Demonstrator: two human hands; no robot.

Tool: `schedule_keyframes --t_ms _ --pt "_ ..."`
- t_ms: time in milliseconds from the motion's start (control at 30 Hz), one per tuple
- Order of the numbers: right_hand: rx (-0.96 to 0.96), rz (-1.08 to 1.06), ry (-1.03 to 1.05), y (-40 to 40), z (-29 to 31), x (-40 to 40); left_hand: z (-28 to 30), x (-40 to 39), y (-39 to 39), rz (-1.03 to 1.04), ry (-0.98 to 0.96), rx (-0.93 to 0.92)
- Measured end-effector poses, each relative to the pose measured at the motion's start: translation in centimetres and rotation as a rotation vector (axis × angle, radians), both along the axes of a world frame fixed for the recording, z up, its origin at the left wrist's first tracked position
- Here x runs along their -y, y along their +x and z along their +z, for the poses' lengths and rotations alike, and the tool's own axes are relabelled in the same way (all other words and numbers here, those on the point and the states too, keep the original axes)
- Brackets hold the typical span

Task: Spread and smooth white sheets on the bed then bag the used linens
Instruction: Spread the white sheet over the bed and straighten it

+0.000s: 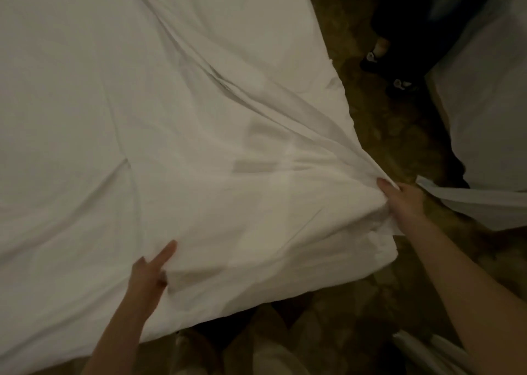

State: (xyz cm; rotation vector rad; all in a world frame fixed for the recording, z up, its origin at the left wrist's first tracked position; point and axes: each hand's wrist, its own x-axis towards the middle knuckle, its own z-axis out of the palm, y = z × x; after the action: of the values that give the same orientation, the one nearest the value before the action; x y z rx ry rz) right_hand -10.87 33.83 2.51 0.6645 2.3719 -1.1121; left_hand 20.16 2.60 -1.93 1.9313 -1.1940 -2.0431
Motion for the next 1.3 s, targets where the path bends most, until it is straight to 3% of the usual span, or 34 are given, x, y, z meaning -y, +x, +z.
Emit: schedule_keyframes --t_ms 100,167,233,300,400,600,767,933,1300 --pt "0.034 0.107 0.075 0.9 -1.2 -1.2 0.0 0.1 1.6 0.061 0.048 -0.037" --pt "0.095 0.155 0.119 2.0 -2.3 -1.4 -0.7 -1.4 2.2 0.025 0.186 -0.042" --pt "0.2 0.206 0.127 3.1 -3.5 -1.3 -1.4 -3.1 2.8 -0.07 0.325 0.01" --pt "0.251 0.263 0.169 3.9 -4.1 -1.3 -1.8 -4.6 3.3 -0.214 0.339 0.072" --pt "0.206 0.338 0.26 4.4 -4.4 -1.4 -1.6 -5.3 3.6 -0.324 0.215 0.133" --pt "0.158 0.323 0.287 7.3 -3.2 1.1 2.5 0.8 4.9 -0.289 -0.179 0.172" --pt "0.179 0.284 0.104 12.3 -2.2 6.3 6.4 9.0 7.1 -0.284 -0.272 0.132" --pt "0.063 0.336 -0.139 18.2 0.1 13.7 10.8 17.9 11.5 -0.2 -0.27 0.087" --pt "-0.169 0.414 -0.182 31.7 1.5 31.2 16.6 36.5 25.3 -0.221 -0.496 0.181"
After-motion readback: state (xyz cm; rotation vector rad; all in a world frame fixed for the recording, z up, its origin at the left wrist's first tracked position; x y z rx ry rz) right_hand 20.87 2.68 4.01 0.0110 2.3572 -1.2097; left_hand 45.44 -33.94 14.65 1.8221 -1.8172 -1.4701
